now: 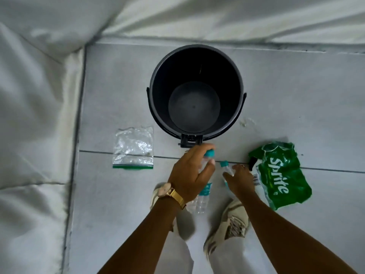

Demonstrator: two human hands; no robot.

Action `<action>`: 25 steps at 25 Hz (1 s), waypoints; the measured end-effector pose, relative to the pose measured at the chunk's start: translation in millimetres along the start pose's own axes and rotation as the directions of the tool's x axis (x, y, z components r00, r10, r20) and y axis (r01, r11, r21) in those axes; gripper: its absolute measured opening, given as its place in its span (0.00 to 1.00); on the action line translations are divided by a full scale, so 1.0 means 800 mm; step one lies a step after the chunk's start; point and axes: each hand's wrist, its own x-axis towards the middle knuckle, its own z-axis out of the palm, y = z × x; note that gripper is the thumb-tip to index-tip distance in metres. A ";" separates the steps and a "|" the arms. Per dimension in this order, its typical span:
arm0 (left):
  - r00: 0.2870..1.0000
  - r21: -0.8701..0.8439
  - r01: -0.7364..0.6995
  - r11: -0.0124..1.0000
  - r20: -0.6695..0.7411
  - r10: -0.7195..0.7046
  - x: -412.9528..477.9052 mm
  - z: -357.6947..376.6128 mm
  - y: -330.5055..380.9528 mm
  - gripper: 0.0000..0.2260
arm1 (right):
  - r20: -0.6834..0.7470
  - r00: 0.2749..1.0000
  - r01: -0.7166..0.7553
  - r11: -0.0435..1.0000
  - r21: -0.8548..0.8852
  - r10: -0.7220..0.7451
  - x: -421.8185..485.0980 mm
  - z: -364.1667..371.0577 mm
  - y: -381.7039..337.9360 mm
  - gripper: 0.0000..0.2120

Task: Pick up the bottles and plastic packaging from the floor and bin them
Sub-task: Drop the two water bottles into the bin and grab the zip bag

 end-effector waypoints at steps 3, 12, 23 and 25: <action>0.964 -0.150 -0.167 0.974 -0.231 0.130 0.033 -0.016 0.014 0.15 | 0.038 0.998 -0.056 0.997 -0.058 0.059 -0.007 0.023 0.004 0.28; 0.912 -0.102 0.281 0.954 -0.282 -0.299 0.197 -0.053 -0.027 0.16 | -0.058 0.997 -0.058 0.953 -0.298 0.043 0.006 0.085 0.013 0.39; 0.912 -0.061 0.000 0.998 -0.410 -0.025 0.138 -0.084 0.017 0.14 | -0.666 0.720 0.500 0.811 0.304 -0.195 -0.134 -0.060 -0.085 0.29; 0.914 -0.045 -0.049 0.998 -0.405 0.026 0.122 -0.091 0.019 0.12 | -0.655 0.707 0.550 0.789 0.274 -0.266 -0.138 -0.092 -0.123 0.29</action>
